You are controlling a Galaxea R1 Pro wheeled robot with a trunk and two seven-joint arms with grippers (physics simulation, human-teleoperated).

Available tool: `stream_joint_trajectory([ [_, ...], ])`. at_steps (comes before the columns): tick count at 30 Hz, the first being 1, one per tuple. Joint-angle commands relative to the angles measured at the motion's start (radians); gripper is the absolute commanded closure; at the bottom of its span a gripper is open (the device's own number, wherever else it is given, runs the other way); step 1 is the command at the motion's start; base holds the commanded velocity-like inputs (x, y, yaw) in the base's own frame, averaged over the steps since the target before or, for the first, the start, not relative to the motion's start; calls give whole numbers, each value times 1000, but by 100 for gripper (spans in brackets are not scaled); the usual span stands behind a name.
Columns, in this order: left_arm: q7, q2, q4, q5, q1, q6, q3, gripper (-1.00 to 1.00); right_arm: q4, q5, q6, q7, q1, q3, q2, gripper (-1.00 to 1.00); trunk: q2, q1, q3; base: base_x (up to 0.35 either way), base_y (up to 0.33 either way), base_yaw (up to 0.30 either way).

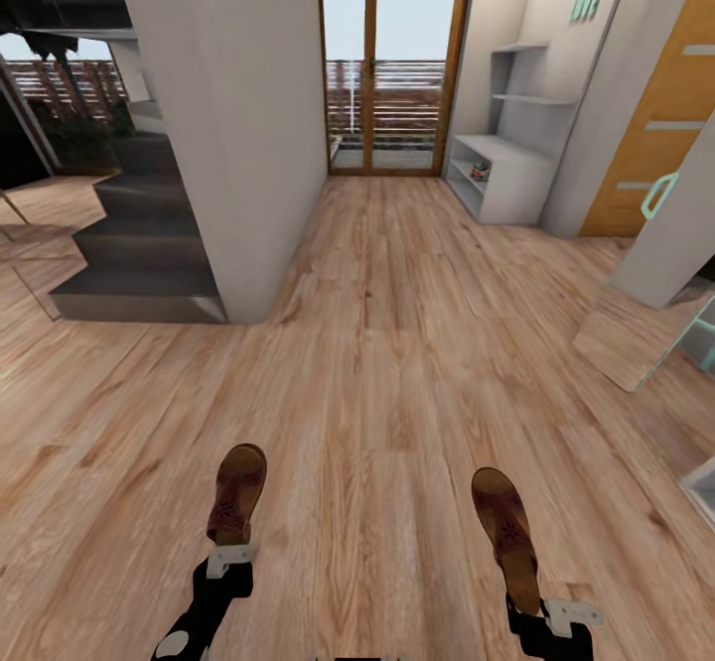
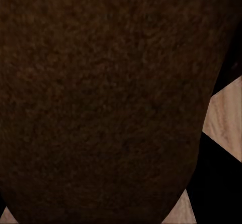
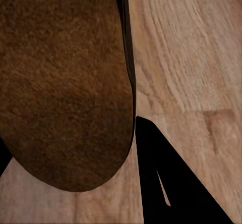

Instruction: Pick up the two gym shoes and the two sandals from the corridor floor and place them onto the hallstand (shoe rack) in the corridor, making sure they are on the rack and not on the floor. Arrange them so the two gym shoes are next to each other and the two sandals are next to each other.

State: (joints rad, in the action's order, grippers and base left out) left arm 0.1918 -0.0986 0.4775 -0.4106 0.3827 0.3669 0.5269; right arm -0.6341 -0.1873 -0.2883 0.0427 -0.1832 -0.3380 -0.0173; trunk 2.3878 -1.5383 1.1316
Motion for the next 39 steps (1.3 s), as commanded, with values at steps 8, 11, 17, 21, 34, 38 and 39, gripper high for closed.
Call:
stream_joint_trajectory([
  [8, 8, -1, 1, -5, 1, 3, 8, 100, 1, -6, -3, 3, -1, -6, 2, 100, 0, 0, 1, 340, -111, 0],
  [11, 8, -1, 1, -5, 1, 3, 8, 100, 1, -6, -3, 3, -1, -6, 2, 100, 0, 0, 1, 340, -108, 0],
  [17, 8, -1, 1, -5, 1, 3, 9, 100, 1, -6, -3, 3, -1, -6, 2, 100, 0, 0, 1, 339, -87, 0],
  [21, 8, -1, 1, -5, 1, 3, 9, 100, 1, -6, -3, 4, -1, -6, 2, 100, 0, 0, 1, 340, -76, 0],
  [34, 8, -1, 1, -5, 1, 3, 9, 100, 1, -6, -3, 6, -1, -4, 2, 100, 0, 0, -13, 339, -73, 0],
  [38, 8, -1, 1, -5, 1, 3, 9, 100, 1, -6, -3, 6, -1, -4, 2, 100, 0, 0, -19, 339, -73, 0],
  [39, 8, -1, 1, -5, 1, 3, 9, 100, 1, -6, -3, 6, -1, -4, 2, 100, 0, 0, -20, 339, -72, 0],
])
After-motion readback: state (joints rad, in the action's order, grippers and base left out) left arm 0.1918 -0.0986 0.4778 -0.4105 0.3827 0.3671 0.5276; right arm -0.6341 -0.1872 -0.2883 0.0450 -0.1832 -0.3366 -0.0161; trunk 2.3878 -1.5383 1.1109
